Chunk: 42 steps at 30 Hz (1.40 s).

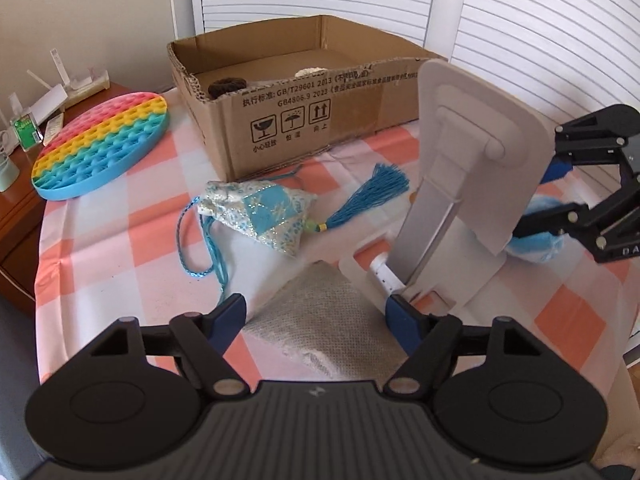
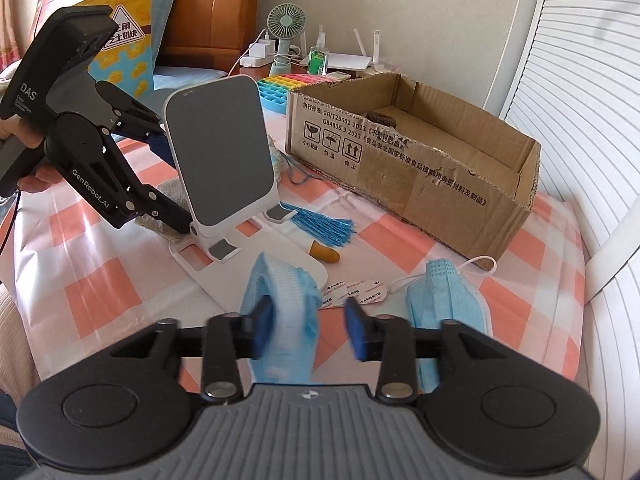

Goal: Organize soft objects
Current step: 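Lower left tool onto beige sachet and close its fingers while right tool holds mask, then carry beige sachet and blue mask over the cardboard box with both tools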

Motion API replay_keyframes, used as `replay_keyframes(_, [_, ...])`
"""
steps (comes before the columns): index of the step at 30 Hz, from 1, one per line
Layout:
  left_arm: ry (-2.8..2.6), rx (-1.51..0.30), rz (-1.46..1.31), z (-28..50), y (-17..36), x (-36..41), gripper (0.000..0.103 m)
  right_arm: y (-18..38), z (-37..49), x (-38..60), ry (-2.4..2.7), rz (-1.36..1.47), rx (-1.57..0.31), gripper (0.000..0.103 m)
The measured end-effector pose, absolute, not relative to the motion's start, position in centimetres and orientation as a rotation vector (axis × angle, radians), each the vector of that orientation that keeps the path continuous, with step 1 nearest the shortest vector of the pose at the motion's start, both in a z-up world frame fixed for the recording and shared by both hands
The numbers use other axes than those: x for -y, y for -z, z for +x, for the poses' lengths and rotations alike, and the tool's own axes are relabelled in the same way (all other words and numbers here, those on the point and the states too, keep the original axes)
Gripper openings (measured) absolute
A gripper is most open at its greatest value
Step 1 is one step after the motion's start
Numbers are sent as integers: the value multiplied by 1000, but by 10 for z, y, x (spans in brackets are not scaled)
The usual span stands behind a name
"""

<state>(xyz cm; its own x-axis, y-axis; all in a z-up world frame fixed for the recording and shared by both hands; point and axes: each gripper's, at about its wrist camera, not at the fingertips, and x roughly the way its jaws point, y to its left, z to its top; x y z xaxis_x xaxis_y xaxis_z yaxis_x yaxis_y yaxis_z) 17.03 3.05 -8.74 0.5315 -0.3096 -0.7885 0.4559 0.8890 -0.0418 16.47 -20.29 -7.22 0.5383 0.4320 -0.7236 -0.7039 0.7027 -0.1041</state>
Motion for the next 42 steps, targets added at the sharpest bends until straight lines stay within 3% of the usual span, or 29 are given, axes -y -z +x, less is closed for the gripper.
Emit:
replay_keyframes(2, [469,-906,160,170,87,-31,66,71,163,203,-700,-408,-720,65])
replay_keyframes(7, [478,-901,148,164,85,-29,50,71,162,201,-705,-412,-723,66])
replay_keyframes(12, [462,-895,153,155,80,-25,43,72,159,200,-711,-406,-728,68])
replay_keyframes(37, [554,-860,146,102,52,1,42,88,152,185,-664,-407,-765,65])
replay_keyframes(42, [599,-843,165,95,46,15,42,90,149,185,-647,-420,-781,51])
